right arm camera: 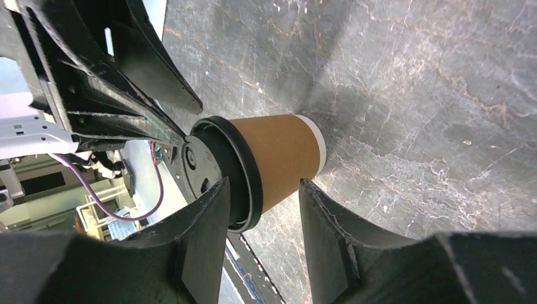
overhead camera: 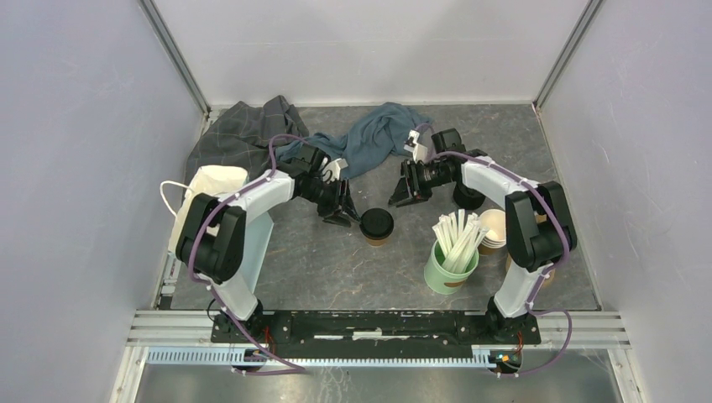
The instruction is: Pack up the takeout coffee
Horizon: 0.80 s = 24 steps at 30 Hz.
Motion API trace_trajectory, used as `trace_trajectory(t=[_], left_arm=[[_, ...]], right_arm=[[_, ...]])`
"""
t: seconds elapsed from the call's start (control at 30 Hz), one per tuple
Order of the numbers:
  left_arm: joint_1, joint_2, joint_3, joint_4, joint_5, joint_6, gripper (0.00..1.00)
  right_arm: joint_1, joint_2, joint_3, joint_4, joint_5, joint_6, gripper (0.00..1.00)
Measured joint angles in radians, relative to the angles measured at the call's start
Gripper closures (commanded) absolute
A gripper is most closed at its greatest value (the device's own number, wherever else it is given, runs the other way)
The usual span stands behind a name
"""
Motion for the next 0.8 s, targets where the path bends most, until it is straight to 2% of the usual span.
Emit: trace_trajectory(t=[0.1,0.2,0.27,0.37,0.57,0.67,0.8], left_arm=[[0.005,0.000,0.026,-0.054,-0.004,0.012,0.44],[0.011,0.000,0.068,-0.111,-0.020,0.026,0.37],[0.018,0.000,0.097,-0.137,-0.024,0.037,0.30],[0.029,0.000,0.130,-0.136,-0.010,0.040,0.27],[0.013,0.051,0.178,-0.069,0.040,0.033,0.34],[-0.008,0.091,0.185,-0.027,0.058,0.018,0.43],[-0.021,0.123,0.185,-0.004,0.063,0.009,0.49]], right_arm=[[-0.006,0.000,0.042,-0.031,0.004,-0.009,0.44],[-0.019,-0.007,0.060,-0.061,0.020,-0.030,0.35],[-0.027,-0.018,0.053,-0.086,0.026,-0.054,0.28],[-0.030,-0.048,-0.003,-0.098,0.021,-0.092,0.24],[0.030,-0.066,-0.091,-0.111,0.009,-0.123,0.25],[0.065,-0.066,-0.102,-0.092,-0.004,-0.120,0.33],[0.079,-0.066,-0.123,-0.058,-0.015,-0.109,0.37]])
